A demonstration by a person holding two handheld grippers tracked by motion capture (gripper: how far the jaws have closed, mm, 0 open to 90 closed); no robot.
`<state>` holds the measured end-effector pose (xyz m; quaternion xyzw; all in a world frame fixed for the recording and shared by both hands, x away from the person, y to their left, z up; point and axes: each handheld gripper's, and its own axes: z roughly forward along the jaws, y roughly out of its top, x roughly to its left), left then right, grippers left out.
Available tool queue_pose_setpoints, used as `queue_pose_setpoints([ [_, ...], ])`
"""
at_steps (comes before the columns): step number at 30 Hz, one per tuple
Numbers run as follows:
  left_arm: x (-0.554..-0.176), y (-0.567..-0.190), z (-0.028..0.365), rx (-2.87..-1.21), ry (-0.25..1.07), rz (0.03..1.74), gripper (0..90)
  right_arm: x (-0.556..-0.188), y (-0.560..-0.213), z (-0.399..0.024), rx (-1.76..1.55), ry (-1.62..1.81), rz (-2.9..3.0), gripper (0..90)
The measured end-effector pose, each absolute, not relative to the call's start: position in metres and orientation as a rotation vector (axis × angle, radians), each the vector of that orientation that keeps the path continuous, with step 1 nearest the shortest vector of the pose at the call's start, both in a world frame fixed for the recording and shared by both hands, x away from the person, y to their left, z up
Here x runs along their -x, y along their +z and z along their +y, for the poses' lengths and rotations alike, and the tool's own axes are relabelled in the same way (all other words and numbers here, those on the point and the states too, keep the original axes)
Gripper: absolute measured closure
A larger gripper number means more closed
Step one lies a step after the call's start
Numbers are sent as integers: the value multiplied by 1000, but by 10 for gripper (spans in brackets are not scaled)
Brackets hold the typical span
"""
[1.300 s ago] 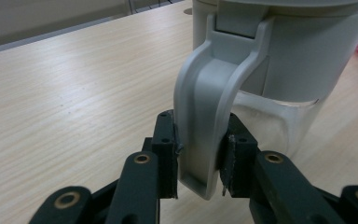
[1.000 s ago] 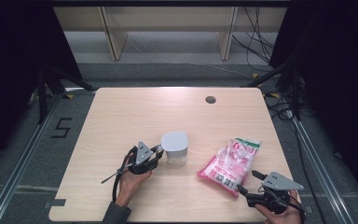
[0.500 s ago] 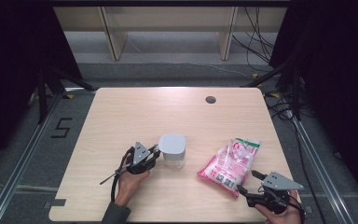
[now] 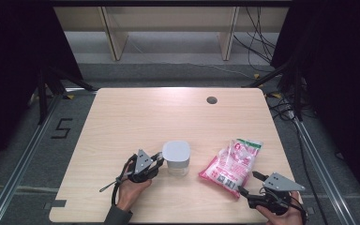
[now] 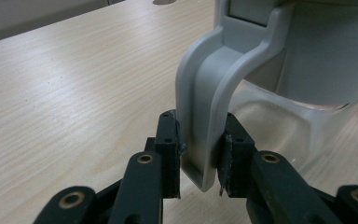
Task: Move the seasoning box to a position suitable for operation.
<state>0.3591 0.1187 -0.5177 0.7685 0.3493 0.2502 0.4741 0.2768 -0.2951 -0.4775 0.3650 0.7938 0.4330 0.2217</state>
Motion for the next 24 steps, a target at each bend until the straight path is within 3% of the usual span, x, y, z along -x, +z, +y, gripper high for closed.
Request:
queue_pose_setpoints([
  [15,-357,-517,112,-1883,575,852,722,-278,-478,-298,-1020,1211,2191,246],
  [24,-358,-512,116,-1877,580,806,667,-277,-477,-296,-1025,1215,2201,246],
])
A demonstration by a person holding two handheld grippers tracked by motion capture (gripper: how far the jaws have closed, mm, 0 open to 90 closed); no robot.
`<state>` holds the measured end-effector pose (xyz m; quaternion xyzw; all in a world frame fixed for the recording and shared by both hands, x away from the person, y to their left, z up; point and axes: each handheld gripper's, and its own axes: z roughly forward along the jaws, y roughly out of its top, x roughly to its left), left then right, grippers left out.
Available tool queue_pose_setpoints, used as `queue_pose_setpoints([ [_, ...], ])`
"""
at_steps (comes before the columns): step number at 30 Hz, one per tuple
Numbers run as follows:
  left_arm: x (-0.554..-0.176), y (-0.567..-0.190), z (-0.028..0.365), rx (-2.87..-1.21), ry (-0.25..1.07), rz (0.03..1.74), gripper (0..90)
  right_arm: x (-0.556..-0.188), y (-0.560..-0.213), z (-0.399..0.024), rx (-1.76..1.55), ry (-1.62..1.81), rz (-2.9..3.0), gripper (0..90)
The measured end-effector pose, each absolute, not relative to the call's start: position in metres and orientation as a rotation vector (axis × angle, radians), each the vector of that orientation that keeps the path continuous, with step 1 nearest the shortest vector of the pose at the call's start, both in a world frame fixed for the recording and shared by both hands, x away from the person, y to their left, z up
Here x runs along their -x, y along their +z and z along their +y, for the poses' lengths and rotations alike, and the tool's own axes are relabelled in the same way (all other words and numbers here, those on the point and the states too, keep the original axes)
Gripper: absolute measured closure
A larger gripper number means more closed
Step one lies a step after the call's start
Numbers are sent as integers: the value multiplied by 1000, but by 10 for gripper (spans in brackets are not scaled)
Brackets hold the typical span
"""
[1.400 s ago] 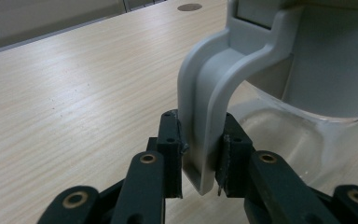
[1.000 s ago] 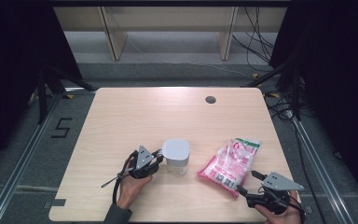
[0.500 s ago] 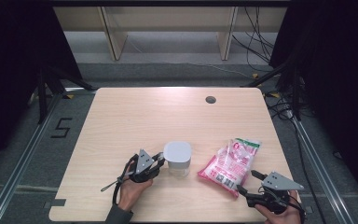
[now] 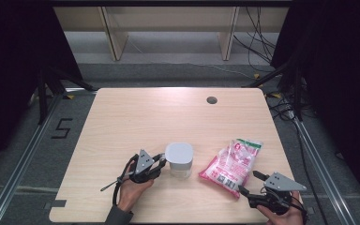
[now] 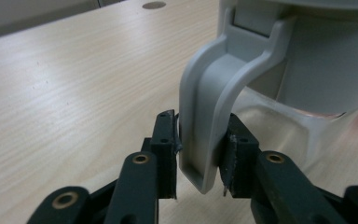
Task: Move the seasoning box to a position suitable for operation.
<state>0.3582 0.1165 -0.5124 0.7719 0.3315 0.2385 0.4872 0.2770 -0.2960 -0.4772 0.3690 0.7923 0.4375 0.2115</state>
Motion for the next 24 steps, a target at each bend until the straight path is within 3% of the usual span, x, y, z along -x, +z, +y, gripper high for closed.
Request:
queue_pose_setpoints([
  [4,-361,-506,117,-1823,551,773,621,-278,-478,-294,-1000,1223,2195,246],
  [8,-364,-502,114,-1857,567,734,637,-277,-477,-294,-1030,1208,2201,245],
  [14,-367,-501,125,-1851,489,642,622,-278,-478,-295,-1002,1207,2193,242],
  [20,-363,-492,135,-1805,454,541,520,-279,-478,-294,-993,1214,2211,243],
  [24,-365,-493,135,-1817,435,548,545,-278,-479,-292,-1014,1221,2204,243],
])
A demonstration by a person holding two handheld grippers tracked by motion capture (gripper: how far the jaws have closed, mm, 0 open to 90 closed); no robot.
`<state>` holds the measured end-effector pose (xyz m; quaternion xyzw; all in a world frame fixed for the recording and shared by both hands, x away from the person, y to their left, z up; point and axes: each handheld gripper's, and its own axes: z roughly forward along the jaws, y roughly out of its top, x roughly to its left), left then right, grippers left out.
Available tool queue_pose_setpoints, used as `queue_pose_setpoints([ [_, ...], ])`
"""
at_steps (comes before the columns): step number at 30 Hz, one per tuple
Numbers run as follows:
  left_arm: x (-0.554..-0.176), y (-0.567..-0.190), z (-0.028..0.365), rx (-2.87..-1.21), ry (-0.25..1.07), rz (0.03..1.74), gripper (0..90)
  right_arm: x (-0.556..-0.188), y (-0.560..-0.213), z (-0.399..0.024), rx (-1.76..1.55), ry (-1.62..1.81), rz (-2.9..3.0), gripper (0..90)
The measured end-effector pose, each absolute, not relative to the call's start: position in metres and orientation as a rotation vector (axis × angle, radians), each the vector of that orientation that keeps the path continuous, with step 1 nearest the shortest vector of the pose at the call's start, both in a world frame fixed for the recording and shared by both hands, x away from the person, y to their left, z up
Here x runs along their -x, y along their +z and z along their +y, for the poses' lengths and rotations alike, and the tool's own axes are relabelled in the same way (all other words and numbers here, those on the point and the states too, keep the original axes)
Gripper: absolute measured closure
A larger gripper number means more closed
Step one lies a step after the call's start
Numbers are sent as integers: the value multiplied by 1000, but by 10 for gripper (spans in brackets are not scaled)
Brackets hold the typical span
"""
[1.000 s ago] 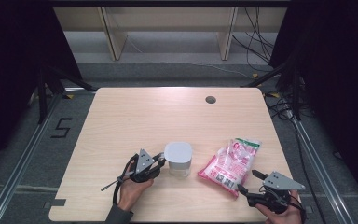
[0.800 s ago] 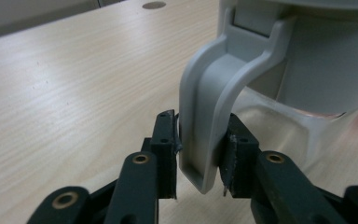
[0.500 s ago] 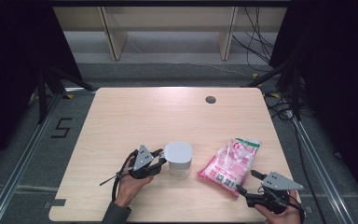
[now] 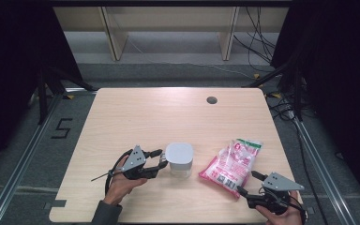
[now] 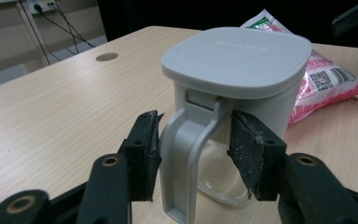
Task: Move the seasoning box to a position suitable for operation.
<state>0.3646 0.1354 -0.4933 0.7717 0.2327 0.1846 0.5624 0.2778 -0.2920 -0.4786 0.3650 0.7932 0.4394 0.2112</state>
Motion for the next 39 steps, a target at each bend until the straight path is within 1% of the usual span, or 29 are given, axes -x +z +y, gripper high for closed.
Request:
queue_pose_setpoints([
  [2,-366,-495,138,-1800,397,557,560,-279,-479,-293,-990,1224,2221,243],
  [4,-366,-495,137,-1804,399,542,577,-279,-479,-293,-992,1224,2221,243],
  [6,-365,-495,135,-1803,393,539,615,-278,-478,-292,-1015,1215,2215,243],
  [7,-365,-496,133,-1797,392,536,615,-278,-478,-292,-1015,1215,2215,243],
  [10,-365,-494,127,-1816,421,525,646,-279,-478,-293,-1007,1222,2215,243],
  [13,-368,-492,127,-1834,500,535,644,-277,-478,-292,-1025,1214,2210,243],
  [15,-370,-492,129,-1827,519,556,642,-277,-478,-292,-1027,1217,2213,243],
  [16,-372,-491,130,-1814,517,578,732,-279,-479,-293,-1001,1222,2219,243],
  [18,-377,-493,130,-1799,507,603,774,-279,-478,-293,-1018,1217,2213,244],
  [26,-378,-495,128,-1810,487,608,714,-278,-478,-294,-1026,1203,2210,244],
  [28,-379,-495,128,-1823,495,598,713,-279,-478,-293,-1021,1218,2219,245],
  [32,-377,-496,128,-1817,477,615,739,-278,-478,-294,-1028,1204,2209,245],
  [36,-376,-495,128,-1823,477,608,739,-278,-477,-295,-1035,1201,2210,244],
  [39,-377,-494,128,-1816,465,611,712,-278,-478,-294,-1044,1211,2204,245],
])
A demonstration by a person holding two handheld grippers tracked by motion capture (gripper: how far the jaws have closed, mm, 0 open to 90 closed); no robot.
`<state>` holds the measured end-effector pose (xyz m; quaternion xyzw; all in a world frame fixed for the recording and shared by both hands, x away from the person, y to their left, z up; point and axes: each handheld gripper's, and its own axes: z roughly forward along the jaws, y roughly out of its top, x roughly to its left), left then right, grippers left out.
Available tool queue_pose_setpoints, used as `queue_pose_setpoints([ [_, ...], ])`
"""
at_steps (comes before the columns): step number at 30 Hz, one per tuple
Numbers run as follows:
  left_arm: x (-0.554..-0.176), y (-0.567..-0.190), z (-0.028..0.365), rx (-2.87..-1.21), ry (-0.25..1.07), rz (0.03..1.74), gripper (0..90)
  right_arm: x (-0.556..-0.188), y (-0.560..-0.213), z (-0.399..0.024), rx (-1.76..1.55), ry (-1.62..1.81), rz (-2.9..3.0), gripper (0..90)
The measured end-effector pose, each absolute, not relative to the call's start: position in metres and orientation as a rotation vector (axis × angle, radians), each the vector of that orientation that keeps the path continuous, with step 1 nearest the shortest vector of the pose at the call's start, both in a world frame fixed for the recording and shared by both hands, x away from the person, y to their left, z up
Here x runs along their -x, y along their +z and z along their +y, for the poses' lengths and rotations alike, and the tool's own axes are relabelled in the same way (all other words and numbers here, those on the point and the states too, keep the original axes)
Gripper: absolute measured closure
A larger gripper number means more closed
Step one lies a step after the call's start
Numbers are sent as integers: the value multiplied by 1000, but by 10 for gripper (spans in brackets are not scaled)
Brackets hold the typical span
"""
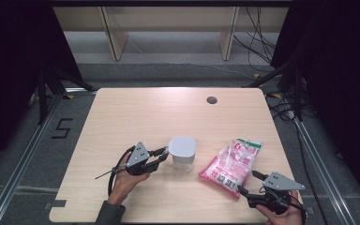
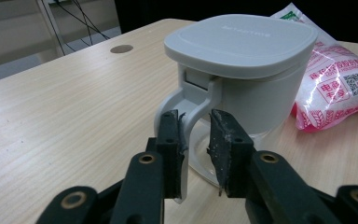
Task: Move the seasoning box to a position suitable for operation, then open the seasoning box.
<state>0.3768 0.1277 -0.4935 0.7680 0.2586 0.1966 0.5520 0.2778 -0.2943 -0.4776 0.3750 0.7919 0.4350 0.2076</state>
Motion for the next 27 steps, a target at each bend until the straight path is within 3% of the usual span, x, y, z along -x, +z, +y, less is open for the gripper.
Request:
queue_pose_setpoints([
  [6,-374,-484,134,-1802,413,621,622,-278,-478,-296,-1052,1214,2195,244],
  [17,-370,-465,145,-1745,364,699,584,-278,-478,-295,-1040,1212,2204,245],
  [22,-365,-455,141,-1743,374,719,598,-280,-478,-295,-1037,1211,2196,244],
  [27,-363,-448,138,-1728,385,729,684,-280,-478,-292,-1058,1209,2208,244],
])
